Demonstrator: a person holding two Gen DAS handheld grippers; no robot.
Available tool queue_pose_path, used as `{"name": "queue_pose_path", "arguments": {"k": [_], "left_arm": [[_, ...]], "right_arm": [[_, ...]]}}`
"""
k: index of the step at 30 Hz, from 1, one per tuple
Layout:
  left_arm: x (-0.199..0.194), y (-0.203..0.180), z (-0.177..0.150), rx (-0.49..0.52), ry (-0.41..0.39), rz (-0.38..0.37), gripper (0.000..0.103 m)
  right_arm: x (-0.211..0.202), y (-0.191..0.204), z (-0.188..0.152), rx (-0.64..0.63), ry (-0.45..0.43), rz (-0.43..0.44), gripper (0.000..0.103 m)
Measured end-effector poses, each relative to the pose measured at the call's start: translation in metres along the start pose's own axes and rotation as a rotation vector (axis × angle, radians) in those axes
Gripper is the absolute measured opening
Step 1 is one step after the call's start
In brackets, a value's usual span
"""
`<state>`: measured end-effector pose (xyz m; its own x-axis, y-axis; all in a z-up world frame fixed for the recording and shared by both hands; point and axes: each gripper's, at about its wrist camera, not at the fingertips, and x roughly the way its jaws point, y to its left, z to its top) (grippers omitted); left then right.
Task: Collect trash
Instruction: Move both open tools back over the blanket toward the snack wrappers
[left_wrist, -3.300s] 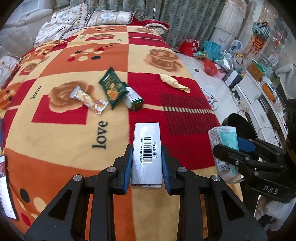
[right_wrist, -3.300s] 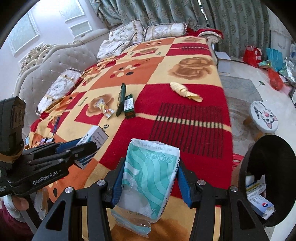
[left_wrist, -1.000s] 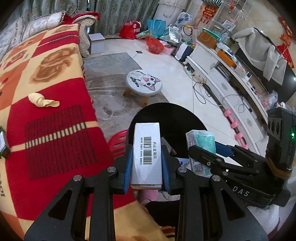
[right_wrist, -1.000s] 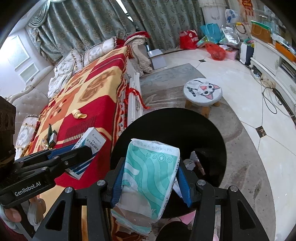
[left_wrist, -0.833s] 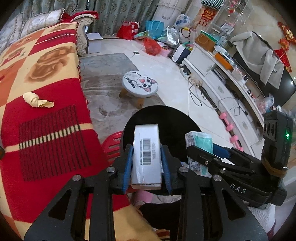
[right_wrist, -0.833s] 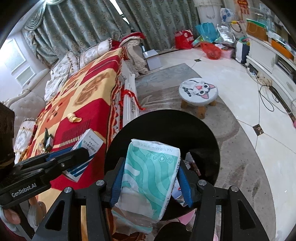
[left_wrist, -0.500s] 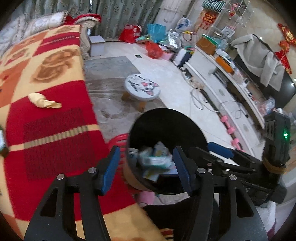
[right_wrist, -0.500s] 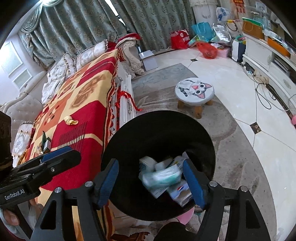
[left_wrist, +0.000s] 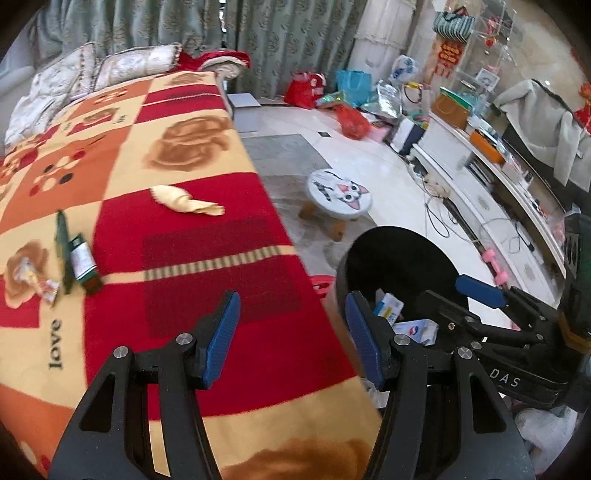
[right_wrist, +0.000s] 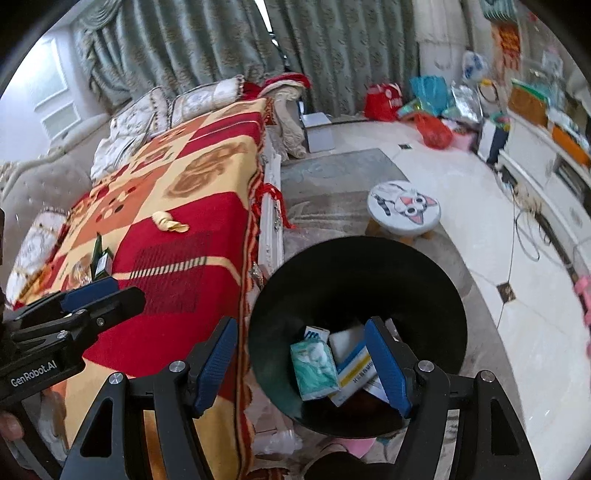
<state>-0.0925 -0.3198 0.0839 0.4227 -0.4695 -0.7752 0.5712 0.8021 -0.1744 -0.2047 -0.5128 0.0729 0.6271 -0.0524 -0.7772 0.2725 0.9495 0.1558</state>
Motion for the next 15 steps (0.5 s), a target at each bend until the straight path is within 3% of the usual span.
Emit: {"name": "queue_pose_path", "arguments": {"k": [15], "left_arm": [[-0.037,0.061,-0.019,-0.078,-0.058,0.067,0.058]], "right_arm": [[0.004,0.075,0.011,-0.143,-0.011,-0.052,0.069]]}}
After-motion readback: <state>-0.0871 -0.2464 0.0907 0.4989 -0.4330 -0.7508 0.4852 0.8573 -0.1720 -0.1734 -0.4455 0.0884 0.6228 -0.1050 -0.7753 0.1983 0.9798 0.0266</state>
